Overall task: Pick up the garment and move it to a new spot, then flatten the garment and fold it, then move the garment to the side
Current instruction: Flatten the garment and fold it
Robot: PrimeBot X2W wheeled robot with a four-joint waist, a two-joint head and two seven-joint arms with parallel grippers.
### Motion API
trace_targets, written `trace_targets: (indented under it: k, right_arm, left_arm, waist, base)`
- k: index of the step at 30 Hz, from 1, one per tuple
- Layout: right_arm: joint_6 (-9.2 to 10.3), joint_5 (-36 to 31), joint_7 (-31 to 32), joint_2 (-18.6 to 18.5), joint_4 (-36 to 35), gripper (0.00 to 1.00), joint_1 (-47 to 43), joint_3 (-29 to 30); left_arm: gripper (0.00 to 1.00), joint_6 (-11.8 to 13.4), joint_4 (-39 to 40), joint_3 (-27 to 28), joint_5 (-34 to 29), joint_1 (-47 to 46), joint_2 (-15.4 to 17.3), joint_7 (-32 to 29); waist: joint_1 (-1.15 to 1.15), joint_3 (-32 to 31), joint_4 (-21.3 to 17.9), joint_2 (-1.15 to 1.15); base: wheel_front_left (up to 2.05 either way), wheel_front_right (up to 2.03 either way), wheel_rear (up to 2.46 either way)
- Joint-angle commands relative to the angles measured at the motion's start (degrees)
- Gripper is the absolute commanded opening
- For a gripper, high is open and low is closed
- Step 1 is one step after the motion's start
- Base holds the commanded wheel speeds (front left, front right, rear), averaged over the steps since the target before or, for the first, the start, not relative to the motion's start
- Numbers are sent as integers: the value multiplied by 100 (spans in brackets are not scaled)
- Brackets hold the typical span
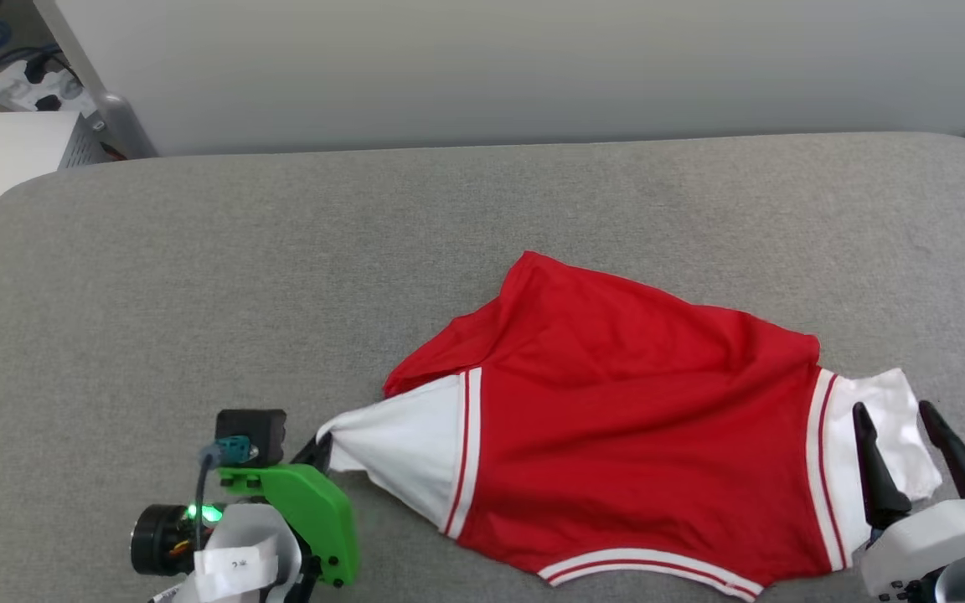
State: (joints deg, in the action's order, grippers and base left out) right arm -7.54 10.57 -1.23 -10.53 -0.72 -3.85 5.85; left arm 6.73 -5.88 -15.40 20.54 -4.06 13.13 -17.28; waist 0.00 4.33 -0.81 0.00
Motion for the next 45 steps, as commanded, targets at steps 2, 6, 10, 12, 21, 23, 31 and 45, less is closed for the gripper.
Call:
trace_targets:
  k: [2,6,10,12,21,23,31,45]
  right_arm:
    - [5,92,149,-55,78,100,-137,-86]
    - [5,178,513,-189,180,100,-313,-187]
    - [5,225,1142,-300,240,100,-514,-64]
    - [5,238,1542,-339,221,100,-607,33]
    - [5,363,3106,-225,-30,100,-595,533]
    - [5,335,3328,-228,-34,100,-517,583]
    - [5,303,3664,-214,198,100,-211,565]
    - [5,429,3672,-287,903,87,-59,195]
  left_arm:
    - [0,103,125,134,40,2,85,114]
    - [0,196,266,272,56,111,169,216]
    - [0,264,357,366,83,224,235,250]
    - [0,287,397,397,104,276,261,239]
    - [0,284,555,346,152,312,289,158]
    - [0,273,577,323,156,282,288,148]
    - [0,254,601,256,144,182,308,140]
    - [0,240,626,221,154,123,418,99]
  waist:
    - [0,-111,126,0]
    - [0,-144,212,0]
    - [0,-123,275,0]
    - [0,-99,303,0]
    - [0,39,381,0]
    - [0,83,404,0]
    - [0,217,492,0]
    - [0,331,537,0]
  base:
    - [0,0,0]
    - [0,0,0]
    - [0,0,0]
    - [0,0,0]
    - [0,0,0]
    - [0,0,0]
    - [0,0,0]
    - [0,0,0]
